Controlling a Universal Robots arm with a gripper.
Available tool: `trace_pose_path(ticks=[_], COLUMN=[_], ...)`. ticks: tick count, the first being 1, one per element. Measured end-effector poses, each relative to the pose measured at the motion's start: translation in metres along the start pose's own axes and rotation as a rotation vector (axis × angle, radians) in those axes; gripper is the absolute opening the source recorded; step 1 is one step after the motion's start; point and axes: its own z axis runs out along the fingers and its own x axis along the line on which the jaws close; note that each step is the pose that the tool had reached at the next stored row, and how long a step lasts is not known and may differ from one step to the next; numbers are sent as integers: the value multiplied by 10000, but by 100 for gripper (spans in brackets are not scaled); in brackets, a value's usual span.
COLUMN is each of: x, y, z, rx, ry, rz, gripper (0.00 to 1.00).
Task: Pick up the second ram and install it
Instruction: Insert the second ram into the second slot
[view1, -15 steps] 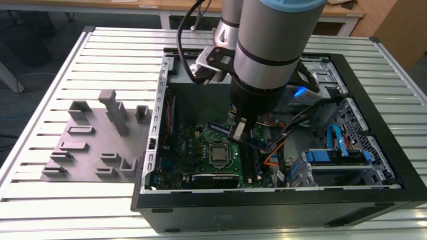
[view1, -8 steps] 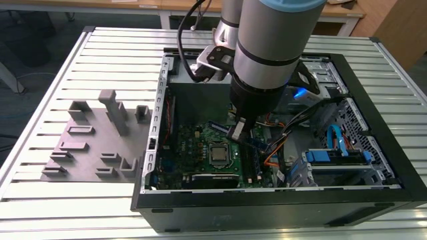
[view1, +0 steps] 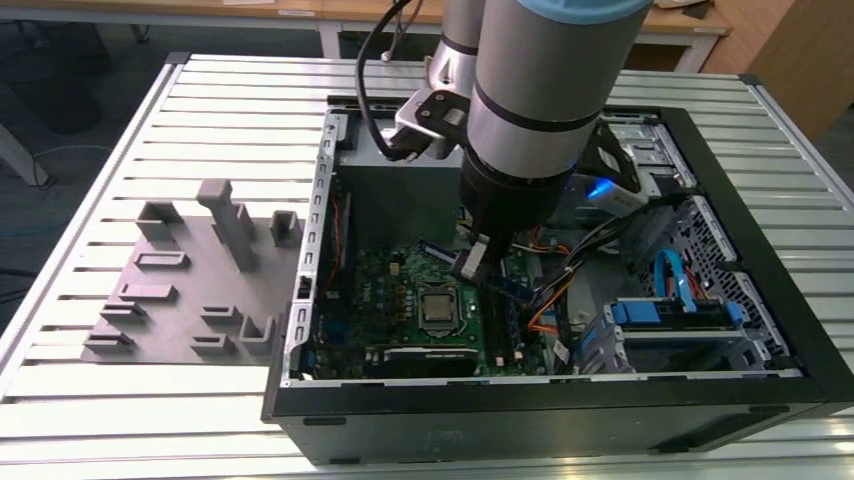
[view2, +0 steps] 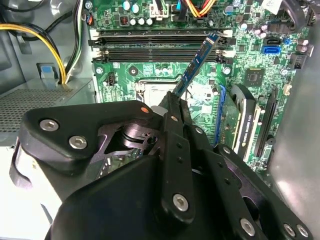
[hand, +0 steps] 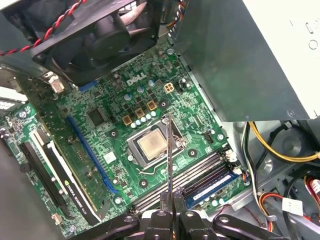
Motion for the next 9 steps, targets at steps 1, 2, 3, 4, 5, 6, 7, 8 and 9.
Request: trace_pose_path(ticks=[1,2,3,4,5,6,7,8,9], x=[0,0,0,0,0,0,0,0,0], y=[0,0,0,0,0,0,0,0,0], z=[0,0,0,0,0,0,0,1,0], rx=[5,9,14,18,23,27,31,35,39], ry=[-2,-3,-5,-7,-8,-9,-10,-13,-14], rz=[62,118,173,227,280,331,384,436,487], gripper=[10,10,10,10,10,10,10,10,10])
